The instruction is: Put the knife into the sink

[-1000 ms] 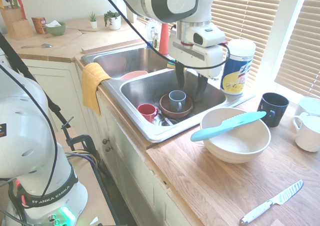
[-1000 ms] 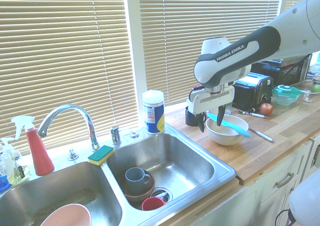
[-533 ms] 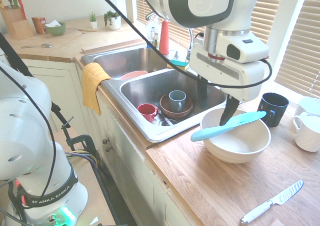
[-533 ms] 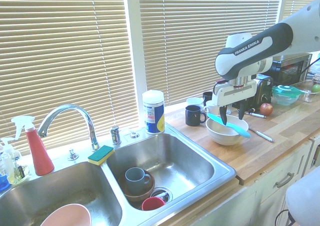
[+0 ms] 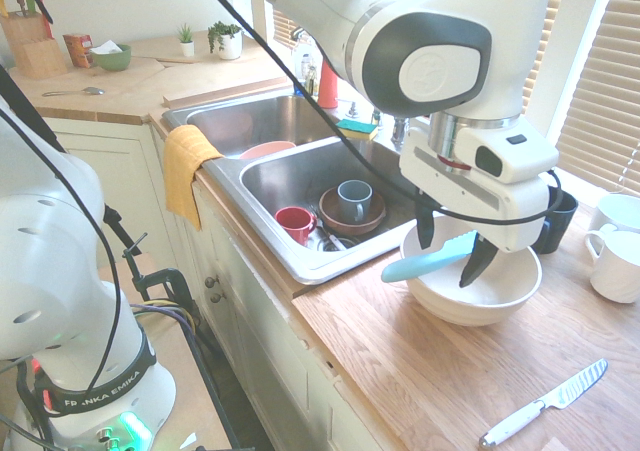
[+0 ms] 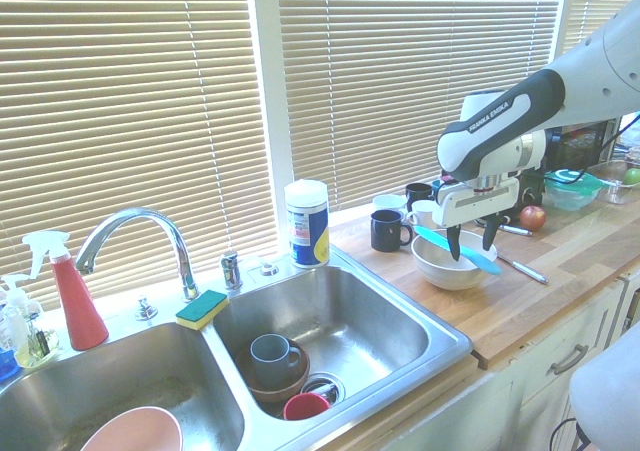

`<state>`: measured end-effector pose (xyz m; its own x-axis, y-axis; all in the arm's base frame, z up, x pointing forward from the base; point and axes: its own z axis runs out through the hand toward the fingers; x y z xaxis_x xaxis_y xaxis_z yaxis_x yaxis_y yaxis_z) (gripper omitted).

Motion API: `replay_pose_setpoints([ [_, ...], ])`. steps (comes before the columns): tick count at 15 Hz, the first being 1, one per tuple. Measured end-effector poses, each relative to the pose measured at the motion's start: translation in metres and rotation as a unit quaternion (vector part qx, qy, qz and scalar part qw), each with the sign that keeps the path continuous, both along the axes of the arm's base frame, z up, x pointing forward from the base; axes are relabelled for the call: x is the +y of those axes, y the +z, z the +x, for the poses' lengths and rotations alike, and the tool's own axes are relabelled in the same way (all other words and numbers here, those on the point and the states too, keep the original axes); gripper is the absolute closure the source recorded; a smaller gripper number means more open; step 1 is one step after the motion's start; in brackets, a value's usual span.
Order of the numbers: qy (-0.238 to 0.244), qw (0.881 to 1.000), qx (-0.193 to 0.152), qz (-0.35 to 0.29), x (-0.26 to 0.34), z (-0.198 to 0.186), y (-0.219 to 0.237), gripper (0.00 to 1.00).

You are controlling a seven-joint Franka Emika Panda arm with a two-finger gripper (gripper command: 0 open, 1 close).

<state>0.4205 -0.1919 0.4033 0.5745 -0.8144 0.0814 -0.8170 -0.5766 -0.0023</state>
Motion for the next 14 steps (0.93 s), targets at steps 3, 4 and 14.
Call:
replay_pose_setpoints([
  [3, 0.000, 1.000, -0.005, 0.000, -0.0037, 0.0042, -0.0089, 1.00],
  [4, 0.000, 1.000, -0.005, 0.001, -0.0037, 0.0051, -0.0114, 1.00],
  [14, 0.011, 1.000, -0.013, -0.002, 0.0028, 0.0087, -0.0067, 1.00],
])
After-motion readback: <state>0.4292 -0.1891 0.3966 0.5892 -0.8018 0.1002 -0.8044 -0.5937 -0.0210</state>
